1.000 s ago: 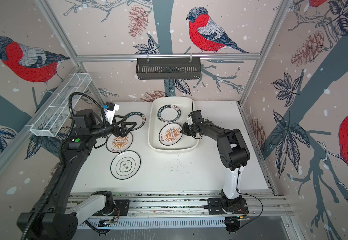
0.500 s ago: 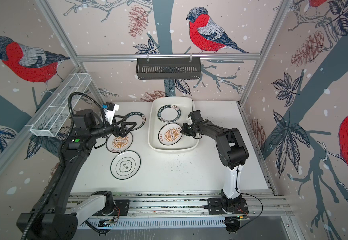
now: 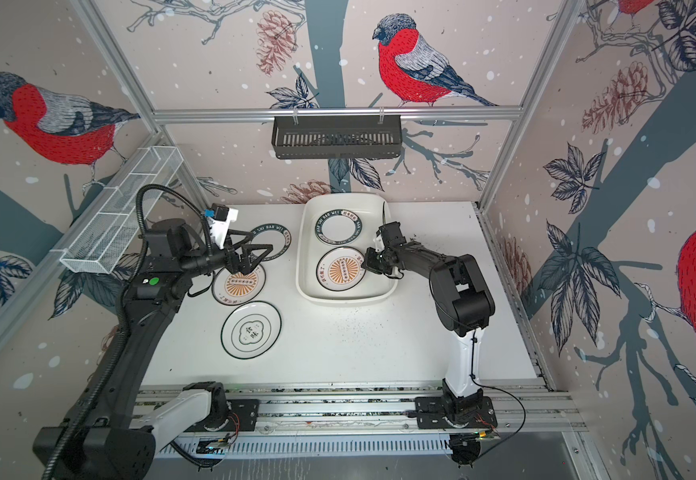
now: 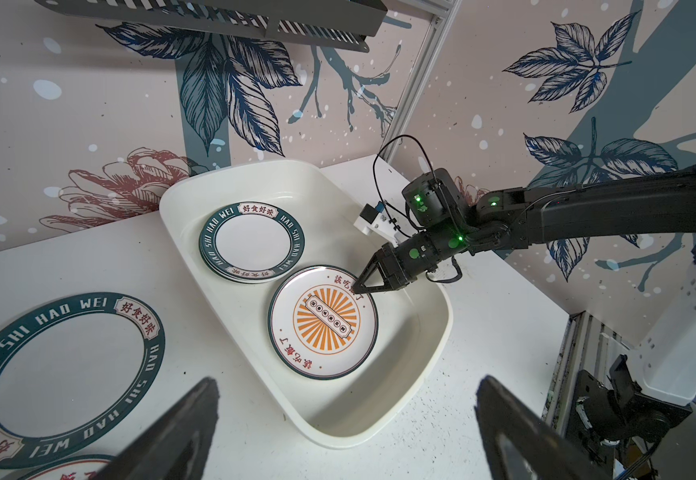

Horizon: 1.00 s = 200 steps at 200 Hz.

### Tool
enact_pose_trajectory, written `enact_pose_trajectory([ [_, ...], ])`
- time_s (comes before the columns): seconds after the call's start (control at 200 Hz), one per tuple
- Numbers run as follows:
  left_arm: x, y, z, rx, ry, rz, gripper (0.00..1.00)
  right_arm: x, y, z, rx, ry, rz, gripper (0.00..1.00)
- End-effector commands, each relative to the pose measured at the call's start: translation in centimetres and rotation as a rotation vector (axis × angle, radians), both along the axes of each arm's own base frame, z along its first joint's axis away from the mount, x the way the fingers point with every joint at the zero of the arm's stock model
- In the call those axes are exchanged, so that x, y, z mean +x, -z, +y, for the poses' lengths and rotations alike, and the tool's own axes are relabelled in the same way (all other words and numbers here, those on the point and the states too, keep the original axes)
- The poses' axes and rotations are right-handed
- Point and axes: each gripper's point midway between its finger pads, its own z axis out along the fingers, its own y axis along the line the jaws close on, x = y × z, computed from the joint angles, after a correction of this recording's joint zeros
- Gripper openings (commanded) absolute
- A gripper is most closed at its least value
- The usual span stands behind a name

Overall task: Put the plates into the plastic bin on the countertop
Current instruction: 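Lower the sunburst plate flat into the bin beside the green-rimmed stack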

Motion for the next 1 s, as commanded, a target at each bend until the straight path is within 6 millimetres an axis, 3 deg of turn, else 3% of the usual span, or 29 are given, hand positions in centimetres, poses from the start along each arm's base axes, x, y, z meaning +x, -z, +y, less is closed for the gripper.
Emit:
enact_pose_trajectory([
  [0.0,-0.1,-0.6,-0.2,-0.012,0.017,-0.025,0.96,0.0,0.4,-0.2,-0.017,-0.006,0.002,0.14],
  [0.65,-0.2,0.0,-0.2,-0.020,0.018,-0.014,0.96,-0.1,1.5,-0.4,-0.035,-0.007,0.026,0.20],
  [0.996,-0.2,-0.1,-0.1,-0.016,0.012,-0.019,0.96,0.3,0.5,-0.4,-0.028,-0.005,0.004,0.25],
])
